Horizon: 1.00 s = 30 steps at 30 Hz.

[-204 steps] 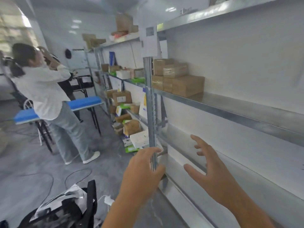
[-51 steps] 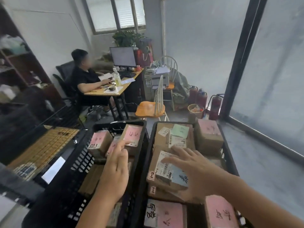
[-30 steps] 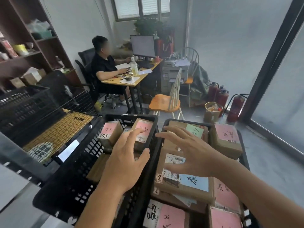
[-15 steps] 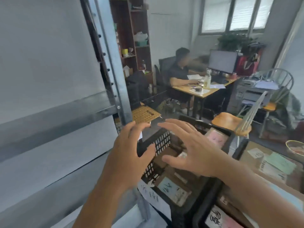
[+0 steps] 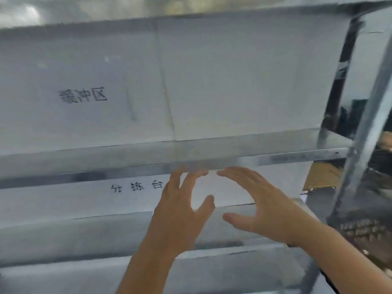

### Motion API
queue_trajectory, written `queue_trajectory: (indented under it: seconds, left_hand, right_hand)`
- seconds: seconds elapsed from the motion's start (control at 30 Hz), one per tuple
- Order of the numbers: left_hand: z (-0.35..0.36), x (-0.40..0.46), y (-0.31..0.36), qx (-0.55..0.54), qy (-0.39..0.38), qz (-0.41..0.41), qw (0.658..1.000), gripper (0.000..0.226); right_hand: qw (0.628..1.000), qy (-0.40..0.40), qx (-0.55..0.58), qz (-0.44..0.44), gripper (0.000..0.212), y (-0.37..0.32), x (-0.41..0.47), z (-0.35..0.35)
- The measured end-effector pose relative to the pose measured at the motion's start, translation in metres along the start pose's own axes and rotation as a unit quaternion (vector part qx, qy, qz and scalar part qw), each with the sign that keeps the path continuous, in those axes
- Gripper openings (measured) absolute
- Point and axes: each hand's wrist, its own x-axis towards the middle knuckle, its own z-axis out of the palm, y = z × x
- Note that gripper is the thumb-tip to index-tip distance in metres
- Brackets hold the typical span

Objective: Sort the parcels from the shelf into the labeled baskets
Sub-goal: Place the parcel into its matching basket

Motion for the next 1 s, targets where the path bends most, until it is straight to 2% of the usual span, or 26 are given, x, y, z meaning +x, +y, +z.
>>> queue_trajectory:
  seconds: [0.2, 0.37, 0.53, 0.73, 1.0]
  left_hand:
    - [-0.12, -0.076, -0.099, 0.052, 0.11, -0.134, 0.983, 0.048]
    - [-0.204, -0.158, -0.153, 0.097, 0.188, -0.236, 0.949, 0.044]
    - [-0.264, -0.217, -0.195, 0.12, 0.256, -0.311, 0.908, 0.043]
    - [-0.308, -0.243, -0.259, 0.142, 0.271, -0.369, 0.878, 0.047]
    - [-0.402, -0.201, -0.366, 0.158, 0.261, -0.403, 0.863, 0.039]
  right_hand:
    - [0.987, -0.055, 0.065, -0.133, 0.075, -0.115, 0.098, 0.09]
    - [0.956, -0.123, 0.163, -0.212, 0.068, -0.211, 0.157, 0.171]
    - [0.916, -0.183, 0.206, -0.293, 0.067, -0.303, 0.197, 0.239]
    - [0.894, -0.208, 0.21, -0.337, 0.065, -0.368, 0.258, 0.317]
    - [0.887, -0.217, 0.237, -0.331, 0.063, -0.432, 0.39, 0.384]
